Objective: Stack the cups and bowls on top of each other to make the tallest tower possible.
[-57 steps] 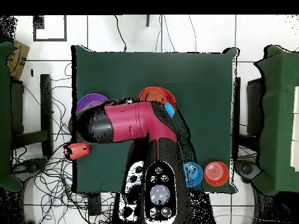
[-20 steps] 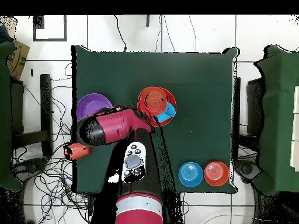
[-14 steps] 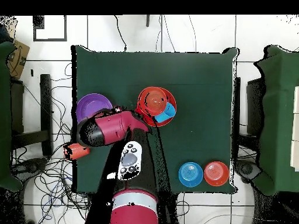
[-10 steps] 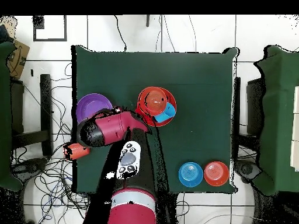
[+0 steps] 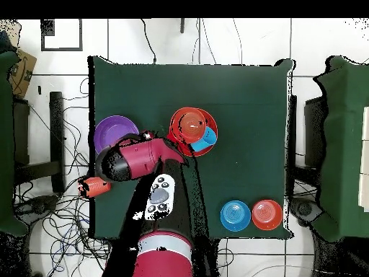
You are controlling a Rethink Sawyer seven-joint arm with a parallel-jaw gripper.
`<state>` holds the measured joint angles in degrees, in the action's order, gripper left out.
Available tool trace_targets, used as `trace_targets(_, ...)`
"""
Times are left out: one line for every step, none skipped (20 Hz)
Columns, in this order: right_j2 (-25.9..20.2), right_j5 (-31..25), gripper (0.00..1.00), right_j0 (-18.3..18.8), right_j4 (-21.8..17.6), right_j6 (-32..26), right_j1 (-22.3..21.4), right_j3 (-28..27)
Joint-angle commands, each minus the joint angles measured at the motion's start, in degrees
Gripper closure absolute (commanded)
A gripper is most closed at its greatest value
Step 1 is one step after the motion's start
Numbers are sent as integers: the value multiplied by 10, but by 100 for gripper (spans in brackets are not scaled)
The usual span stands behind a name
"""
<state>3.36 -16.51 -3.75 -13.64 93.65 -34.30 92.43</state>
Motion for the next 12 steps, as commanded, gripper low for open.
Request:
trace_targets(-20, 30, 0, -14, 20, 105, 20, -34)
trace_targets(-19, 32, 0, -17, 21, 108, 23, -37)
trace_targets(-17, 34, 0, -19, 21, 112, 25, -39)
trace_targets(-16, 35, 0, -20, 21, 114, 27, -41)
trace_targets(-17, 35, 0, -20, 20, 115, 28, -41)
trace_targets(-19, 38, 0, -17, 18, 114, 24, -35)
trace_targets(-23, 37, 0, -15, 17, 112, 24, -34)
trace_targets(-26, 39, 0, -13, 16, 110, 25, -33)
trace_targets(-26, 41, 0, -13, 17, 111, 29, -35)
trace_targets(-23, 43, 0, -17, 17, 113, 35, -41)
trace_targets(-18, 44, 0, -22, 20, 117, 42, -48)
trace_targets(-14, 43, 0, -25, 21, 120, 46, -52)
